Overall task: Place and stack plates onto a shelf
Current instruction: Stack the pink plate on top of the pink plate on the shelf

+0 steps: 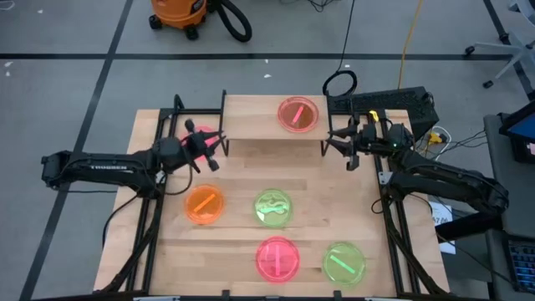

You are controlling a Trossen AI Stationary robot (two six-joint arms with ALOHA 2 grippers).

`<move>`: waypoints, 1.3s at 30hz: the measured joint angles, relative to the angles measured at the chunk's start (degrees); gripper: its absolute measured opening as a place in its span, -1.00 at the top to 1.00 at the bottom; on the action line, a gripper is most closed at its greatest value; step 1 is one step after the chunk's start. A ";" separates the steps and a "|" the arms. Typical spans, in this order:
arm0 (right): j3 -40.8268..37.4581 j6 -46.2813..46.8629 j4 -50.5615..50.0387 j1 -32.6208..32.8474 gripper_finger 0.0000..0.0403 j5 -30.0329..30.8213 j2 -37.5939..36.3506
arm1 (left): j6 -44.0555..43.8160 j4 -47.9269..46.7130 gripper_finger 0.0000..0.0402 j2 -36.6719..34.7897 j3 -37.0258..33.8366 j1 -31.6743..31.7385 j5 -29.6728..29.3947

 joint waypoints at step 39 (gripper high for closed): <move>-0.04 -4.18 -1.98 5.22 0.41 0.36 -0.61 | -28.15 -46.83 0.58 27.13 6.27 -0.24 -6.14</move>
